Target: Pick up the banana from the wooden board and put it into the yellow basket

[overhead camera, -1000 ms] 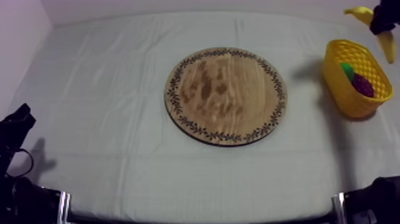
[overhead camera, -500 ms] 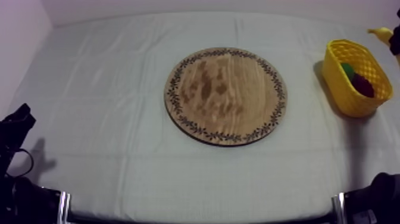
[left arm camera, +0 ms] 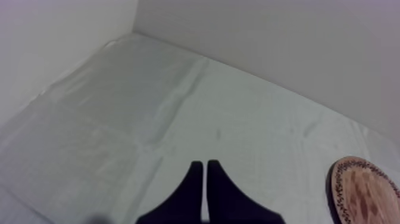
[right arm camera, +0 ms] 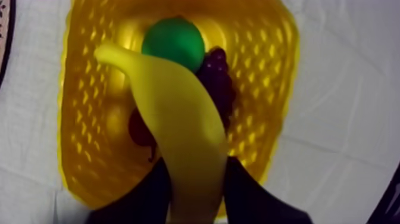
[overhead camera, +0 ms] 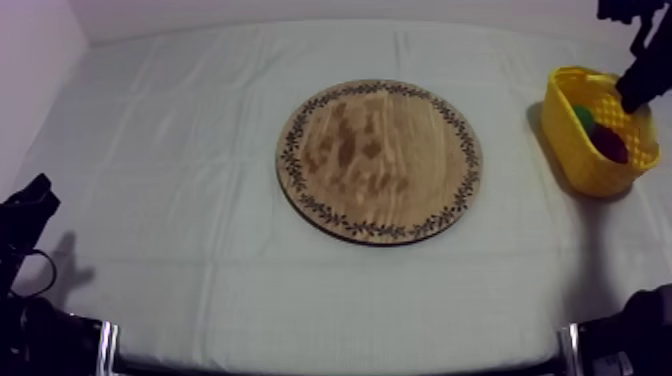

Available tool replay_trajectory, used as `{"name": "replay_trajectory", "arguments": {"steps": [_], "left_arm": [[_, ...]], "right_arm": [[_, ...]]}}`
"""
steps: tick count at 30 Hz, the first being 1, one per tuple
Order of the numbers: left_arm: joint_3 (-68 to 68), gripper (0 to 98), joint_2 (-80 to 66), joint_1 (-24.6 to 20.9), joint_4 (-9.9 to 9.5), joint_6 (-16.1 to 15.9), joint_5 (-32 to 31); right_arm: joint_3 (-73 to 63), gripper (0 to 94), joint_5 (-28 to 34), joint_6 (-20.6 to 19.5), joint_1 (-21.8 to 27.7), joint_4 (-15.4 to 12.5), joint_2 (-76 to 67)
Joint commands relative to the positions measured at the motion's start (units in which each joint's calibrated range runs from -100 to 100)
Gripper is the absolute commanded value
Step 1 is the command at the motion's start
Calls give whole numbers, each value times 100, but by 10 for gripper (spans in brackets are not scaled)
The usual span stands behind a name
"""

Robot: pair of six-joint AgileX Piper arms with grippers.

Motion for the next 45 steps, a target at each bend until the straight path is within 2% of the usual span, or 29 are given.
{"name": "replay_trajectory", "arguments": {"steps": [1, 6, 10, 14, 21, 27, 31, 35, 40, 45], "left_arm": [[3, 1, 2, -2, -1, -1, -1], [3, 1, 2, -2, -1, -1, -1], [3, 1, 2, -2, -1, -1, -1], [3, 1, 2, -2, -1, -1, -1], [3, 1, 2, -2, -1, -1, -1], [3, 1, 2, -2, -1, -1, -1], [3, 1, 2, -2, -1, -1, -1], [3, 1, 2, -2, -1, -1, -1], [3, 1, 2, -2, -1, -1, -1], [3, 1, 2, -2, -1, -1, -1]], "right_arm": [[15, 203, -49, -24, 15, 18, 202], [3, 214, -276, -117, 47, 50, 568], [-123, 257, -395, -171, 53, 47, 792], [-214, 362, -442, -182, 41, 26, 922], [-295, 620, -416, -127, 38, -26, 977], [-269, 711, -345, 5, 50, -84, 707], [-251, 721, -192, 117, 54, -153, 343], [-319, 684, 6, 177, 58, -234, -116], [-296, 572, 117, 217, 69, -343, -772], [117, 462, -95, 225, 40, -426, -1488]]}}
